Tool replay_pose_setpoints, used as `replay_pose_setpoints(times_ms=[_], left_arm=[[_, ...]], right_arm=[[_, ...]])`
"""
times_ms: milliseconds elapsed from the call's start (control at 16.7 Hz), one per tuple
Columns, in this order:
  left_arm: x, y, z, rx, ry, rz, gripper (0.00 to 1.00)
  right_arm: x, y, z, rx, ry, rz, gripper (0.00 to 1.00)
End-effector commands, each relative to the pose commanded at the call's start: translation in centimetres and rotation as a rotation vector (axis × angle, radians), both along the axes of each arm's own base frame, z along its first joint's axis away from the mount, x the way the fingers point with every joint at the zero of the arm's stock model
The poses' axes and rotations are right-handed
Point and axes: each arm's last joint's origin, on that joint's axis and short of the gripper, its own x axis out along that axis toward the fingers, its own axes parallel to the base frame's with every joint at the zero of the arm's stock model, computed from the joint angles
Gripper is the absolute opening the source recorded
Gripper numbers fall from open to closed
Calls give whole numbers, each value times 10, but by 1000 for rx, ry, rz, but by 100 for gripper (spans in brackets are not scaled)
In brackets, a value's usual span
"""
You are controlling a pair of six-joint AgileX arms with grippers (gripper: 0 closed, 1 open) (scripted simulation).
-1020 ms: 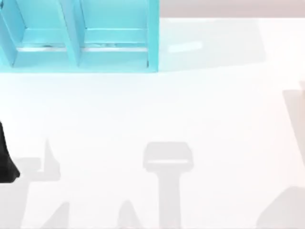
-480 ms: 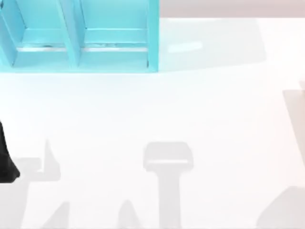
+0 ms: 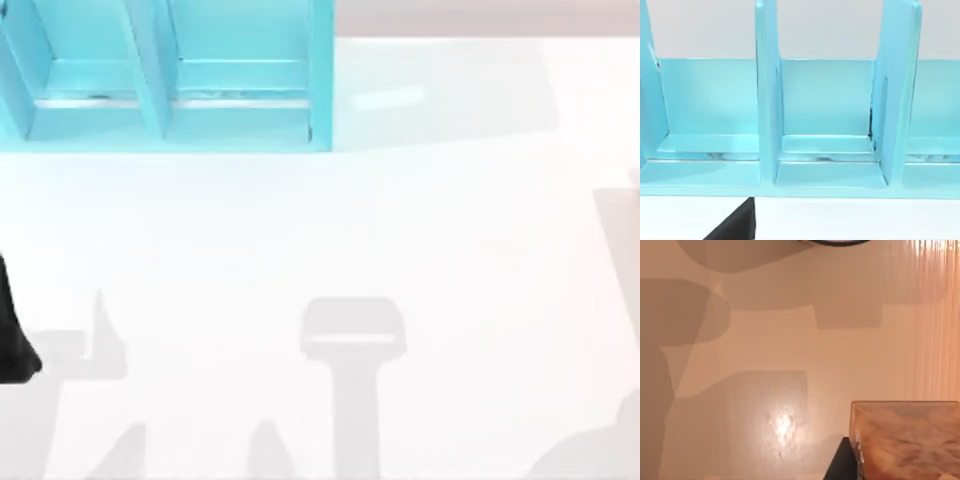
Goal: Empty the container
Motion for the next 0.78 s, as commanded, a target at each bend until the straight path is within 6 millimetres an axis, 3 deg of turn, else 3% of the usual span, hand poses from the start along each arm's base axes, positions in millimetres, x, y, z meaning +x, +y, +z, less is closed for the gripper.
replay_pose_setpoints(times_ms=[180, 300, 540, 780], left_arm=[[0, 0, 0, 0, 0, 0, 100], [0, 0, 0, 0, 0, 0, 100], [0, 0, 0, 0, 0, 0, 100], [0, 0, 0, 0, 0, 0, 100]], right_arm=[[-8, -3, 44, -14, -26, -13, 0], [-7, 5, 59, 6, 13, 2, 0], [3, 24, 60, 66, 132, 40, 0], [5, 27, 59, 75, 148, 44, 0]])
